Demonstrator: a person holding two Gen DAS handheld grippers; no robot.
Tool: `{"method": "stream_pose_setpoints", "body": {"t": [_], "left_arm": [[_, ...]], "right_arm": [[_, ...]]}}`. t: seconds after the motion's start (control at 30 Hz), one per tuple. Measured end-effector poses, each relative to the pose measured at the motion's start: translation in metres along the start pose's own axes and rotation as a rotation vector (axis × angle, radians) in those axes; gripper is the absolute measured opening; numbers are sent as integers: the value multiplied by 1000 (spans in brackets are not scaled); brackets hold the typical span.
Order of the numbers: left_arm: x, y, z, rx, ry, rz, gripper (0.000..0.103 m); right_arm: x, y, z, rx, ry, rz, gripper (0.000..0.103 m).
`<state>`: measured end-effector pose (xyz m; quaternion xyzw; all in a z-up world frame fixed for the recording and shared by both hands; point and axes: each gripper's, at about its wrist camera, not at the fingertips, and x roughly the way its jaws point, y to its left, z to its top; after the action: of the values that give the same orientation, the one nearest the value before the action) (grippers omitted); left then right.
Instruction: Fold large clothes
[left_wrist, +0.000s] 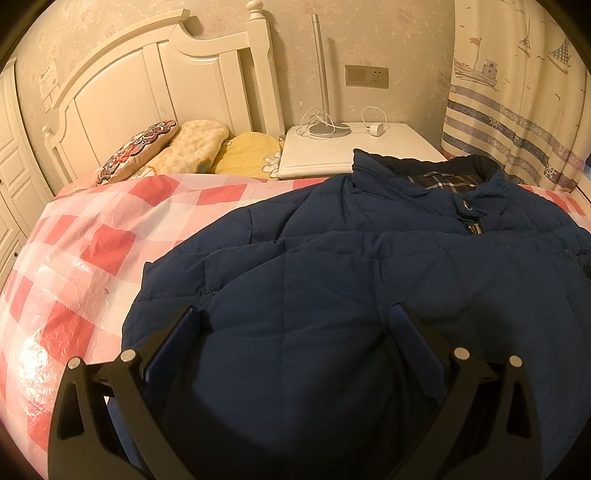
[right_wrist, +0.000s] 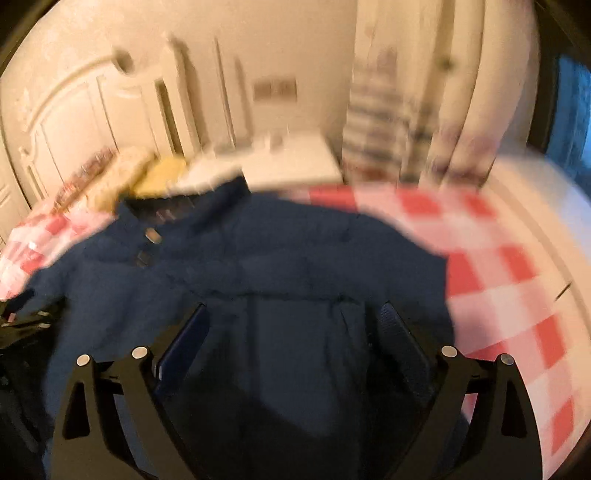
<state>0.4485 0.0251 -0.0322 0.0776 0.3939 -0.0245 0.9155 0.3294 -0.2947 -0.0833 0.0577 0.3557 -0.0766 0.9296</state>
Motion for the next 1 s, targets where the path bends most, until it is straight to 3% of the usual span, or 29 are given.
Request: {"method": "stream_pose_setpoints", "body": {"t": [0.07, 0.13, 0.2, 0.23, 0.53, 0.7, 0.77, 0.87, 0.93, 1.0], "left_arm": [[0, 0, -1, 0, 0, 0, 101], [-1, 0, -1, 0, -1, 0, 101], [-1, -1, -1, 0, -1, 0, 101], [-1, -1, -1, 0, -1, 0, 101], [1, 2, 0, -14, -5, -2, 101], [-1, 0, -1, -3, 23, 4, 101], [-14, 2, -4, -17, 71, 8, 100], [-70, 5, -22, -93, 19, -133, 101], [-105, -3, -41, -58, -16, -178, 101], [-119, -14, -61, -13, -14, -180, 101]], "right_arm": [[-24, 17, -2, -67, -63, 12, 90], [-31, 36, -10, -165, -67, 40, 90], [-19, 49, -23, -251, -12, 51, 90], [-2, 55, -33, -283, 60, 48, 91], [11, 53, -37, -263, 91, 67, 94], [11, 49, -36, -237, 104, 129, 97], [-7, 39, -36, -188, 111, 131, 96], [-58, 23, -43, -93, 22, 183, 97], [-79, 22, -53, -122, 10, 180, 97], [-83, 29, -70, -182, 69, 167, 97]]}}
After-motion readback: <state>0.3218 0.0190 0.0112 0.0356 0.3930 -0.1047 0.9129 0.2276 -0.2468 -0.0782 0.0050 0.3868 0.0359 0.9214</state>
